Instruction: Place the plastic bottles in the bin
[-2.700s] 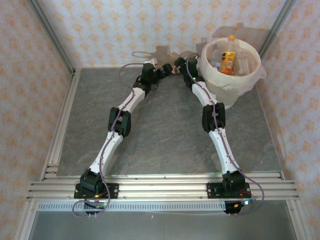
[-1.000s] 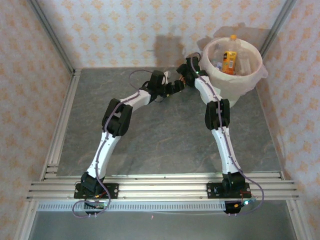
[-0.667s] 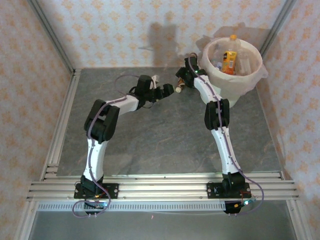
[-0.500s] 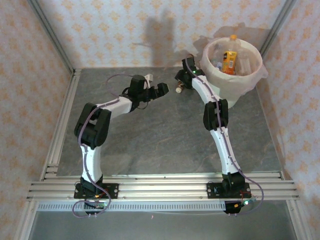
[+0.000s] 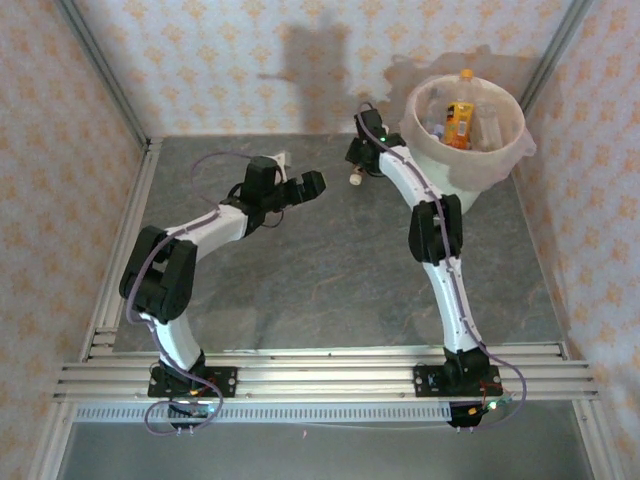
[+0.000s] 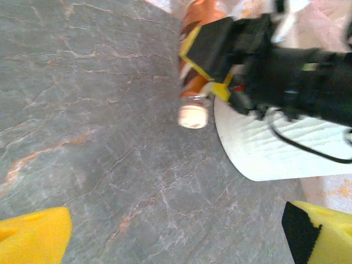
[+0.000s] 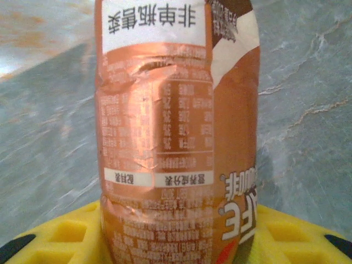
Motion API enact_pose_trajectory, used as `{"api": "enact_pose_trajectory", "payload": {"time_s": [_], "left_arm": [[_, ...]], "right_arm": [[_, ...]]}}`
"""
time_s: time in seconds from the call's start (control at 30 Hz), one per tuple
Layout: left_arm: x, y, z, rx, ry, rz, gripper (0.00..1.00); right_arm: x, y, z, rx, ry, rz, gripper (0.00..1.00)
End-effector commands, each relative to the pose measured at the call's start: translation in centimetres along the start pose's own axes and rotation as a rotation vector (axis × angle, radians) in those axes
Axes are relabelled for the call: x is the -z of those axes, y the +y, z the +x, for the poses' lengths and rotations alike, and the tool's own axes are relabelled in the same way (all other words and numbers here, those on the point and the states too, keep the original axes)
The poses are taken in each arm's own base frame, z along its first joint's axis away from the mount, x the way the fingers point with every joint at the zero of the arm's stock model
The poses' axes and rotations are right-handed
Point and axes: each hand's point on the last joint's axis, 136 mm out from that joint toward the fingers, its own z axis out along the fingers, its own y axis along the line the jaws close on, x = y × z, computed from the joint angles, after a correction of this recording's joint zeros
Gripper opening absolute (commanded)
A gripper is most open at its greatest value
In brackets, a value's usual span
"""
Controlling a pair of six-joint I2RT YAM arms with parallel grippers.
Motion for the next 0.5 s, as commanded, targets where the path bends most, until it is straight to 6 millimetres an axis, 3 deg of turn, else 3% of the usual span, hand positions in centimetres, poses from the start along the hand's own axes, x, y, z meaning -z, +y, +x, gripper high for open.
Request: {"api": "enact_pose_trajectory", "payload": {"time_s": [0.0,0.13,0.27,0.33,0.47], "left_arm": [[2.2,0.4,-1.1,-0.019,-0.063,-0.061,1.00],[4.5,-0.2,-1.7,-0.016,-0.109,-0.068,1.00],[7.3,-1.7,-2.5,-0.019,-0.154,-0.042,1.00],[9.0,-2.5,-2.7,-0.027,-0.179,-0.035,1.00],[12.0,-3.3,-3.2,-0.043,-0.233,-0.044,1.00]], "right_arm": [[8.5,5.6,-3.9,0.107,-0.144,-0.200,0.48],[14.8,7.3,-4.2,0.150,-0.187,-0.327,0.48],[21.6,7.5,-4.9,0.212,-0.255,-0.380,0.47],[25.0,7.0,-5.3,0.245,-0.292,-0.380,0.47],[29.7,4.6,-6.4,0.267,-0.335,-0.331,0.47]]}}
